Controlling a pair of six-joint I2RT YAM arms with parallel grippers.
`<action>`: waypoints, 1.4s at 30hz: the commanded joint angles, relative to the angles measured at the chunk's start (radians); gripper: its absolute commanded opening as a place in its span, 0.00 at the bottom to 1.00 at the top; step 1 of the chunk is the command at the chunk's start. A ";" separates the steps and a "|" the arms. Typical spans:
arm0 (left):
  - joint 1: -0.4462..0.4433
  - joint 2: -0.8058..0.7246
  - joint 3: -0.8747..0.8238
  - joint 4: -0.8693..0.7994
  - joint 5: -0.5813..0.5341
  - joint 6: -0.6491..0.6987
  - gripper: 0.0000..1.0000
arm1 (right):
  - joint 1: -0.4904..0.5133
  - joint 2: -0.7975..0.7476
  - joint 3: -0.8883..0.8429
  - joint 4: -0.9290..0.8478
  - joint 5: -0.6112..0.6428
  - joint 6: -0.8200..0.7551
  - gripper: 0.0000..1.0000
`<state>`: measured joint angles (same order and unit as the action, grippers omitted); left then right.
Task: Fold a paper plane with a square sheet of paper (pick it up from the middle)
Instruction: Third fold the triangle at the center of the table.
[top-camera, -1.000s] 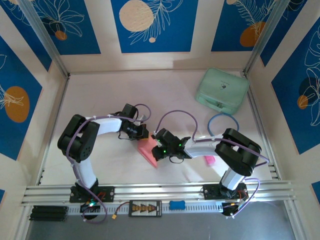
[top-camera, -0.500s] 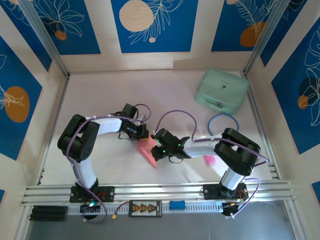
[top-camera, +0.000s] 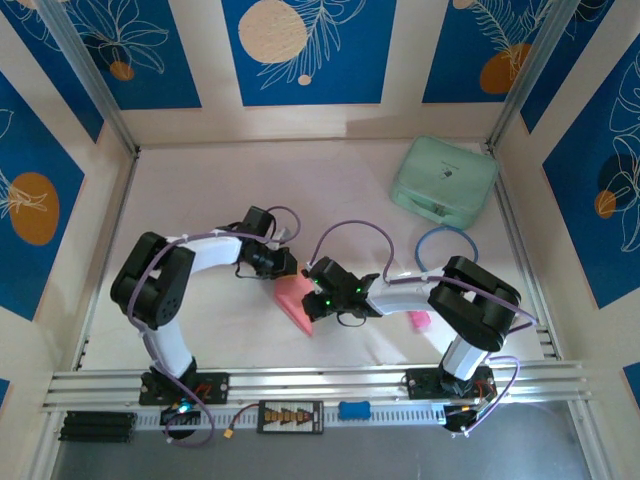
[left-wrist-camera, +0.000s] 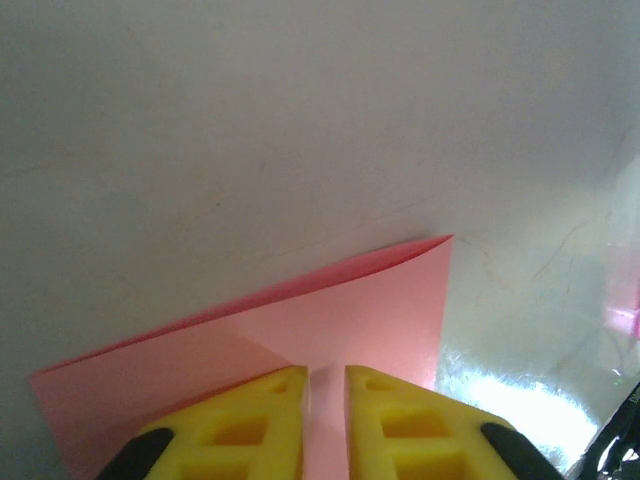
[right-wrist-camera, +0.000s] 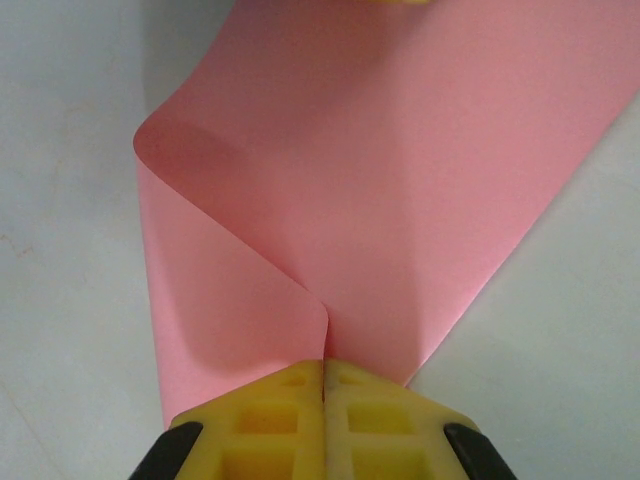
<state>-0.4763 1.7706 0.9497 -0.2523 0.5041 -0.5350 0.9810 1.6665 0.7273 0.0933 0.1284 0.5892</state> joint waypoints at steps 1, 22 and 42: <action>-0.005 -0.103 -0.013 -0.038 -0.078 -0.020 0.25 | 0.006 0.017 -0.013 -0.003 0.000 0.012 0.00; -0.088 -0.453 -0.388 0.191 0.047 -0.299 0.03 | 0.009 -0.013 -0.033 0.001 0.019 0.008 0.00; -0.154 -0.319 -0.422 0.309 0.028 -0.359 0.00 | 0.020 -0.015 -0.026 -0.014 0.030 0.010 0.00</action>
<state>-0.6205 1.4300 0.5430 0.0322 0.5308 -0.8902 0.9913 1.6646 0.7151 0.1158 0.1497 0.5892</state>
